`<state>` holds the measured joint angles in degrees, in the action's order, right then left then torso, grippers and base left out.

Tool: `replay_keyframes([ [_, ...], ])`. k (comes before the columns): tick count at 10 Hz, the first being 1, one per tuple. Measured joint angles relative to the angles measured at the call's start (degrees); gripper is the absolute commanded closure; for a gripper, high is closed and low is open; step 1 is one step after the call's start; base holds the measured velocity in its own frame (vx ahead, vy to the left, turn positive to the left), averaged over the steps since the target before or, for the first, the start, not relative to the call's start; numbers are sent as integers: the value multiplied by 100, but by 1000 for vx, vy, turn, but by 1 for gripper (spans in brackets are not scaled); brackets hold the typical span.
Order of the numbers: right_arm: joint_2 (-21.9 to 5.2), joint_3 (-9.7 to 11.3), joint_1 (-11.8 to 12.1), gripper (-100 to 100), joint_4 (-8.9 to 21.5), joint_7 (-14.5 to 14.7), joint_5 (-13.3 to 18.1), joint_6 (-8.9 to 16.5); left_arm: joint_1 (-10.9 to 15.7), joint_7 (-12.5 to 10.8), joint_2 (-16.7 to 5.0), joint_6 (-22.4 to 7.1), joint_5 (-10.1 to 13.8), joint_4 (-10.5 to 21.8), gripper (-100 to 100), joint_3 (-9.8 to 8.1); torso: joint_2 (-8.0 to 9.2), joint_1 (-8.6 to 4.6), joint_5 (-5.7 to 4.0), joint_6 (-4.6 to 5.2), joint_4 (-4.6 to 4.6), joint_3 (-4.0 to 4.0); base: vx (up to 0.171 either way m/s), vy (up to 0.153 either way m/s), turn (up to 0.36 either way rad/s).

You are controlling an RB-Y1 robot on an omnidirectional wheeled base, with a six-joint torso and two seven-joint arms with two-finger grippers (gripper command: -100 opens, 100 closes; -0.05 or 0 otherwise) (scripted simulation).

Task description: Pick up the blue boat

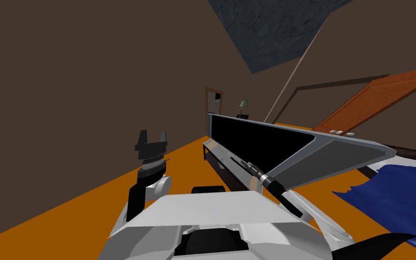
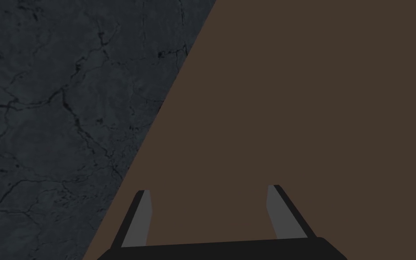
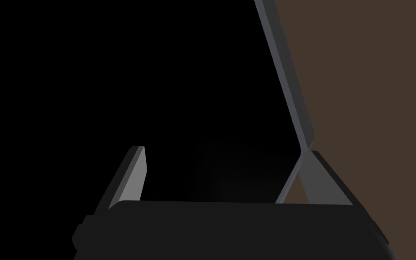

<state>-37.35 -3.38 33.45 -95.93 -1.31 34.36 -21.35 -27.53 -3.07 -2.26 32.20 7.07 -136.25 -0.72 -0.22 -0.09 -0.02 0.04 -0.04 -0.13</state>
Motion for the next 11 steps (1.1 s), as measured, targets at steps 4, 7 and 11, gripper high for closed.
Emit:
replay_keyframes([
  [4,-329,153,16,-100,838,197,617,-49,0,0,0,0,0,0,0,0,-10,4,0,-3,-2,-6,61,-6,182],
  [7,-561,260,-10,-100,1349,251,913,-83,0,0,0,0,0,0,0,0,-11,6,1,0,-3,-7,70,1,167],
  [11,-700,273,162,-100,1838,420,1231,-223,0,0,0,0,0,0,0,0,-4,10,2,-2,0,-2,50,0,103],
])
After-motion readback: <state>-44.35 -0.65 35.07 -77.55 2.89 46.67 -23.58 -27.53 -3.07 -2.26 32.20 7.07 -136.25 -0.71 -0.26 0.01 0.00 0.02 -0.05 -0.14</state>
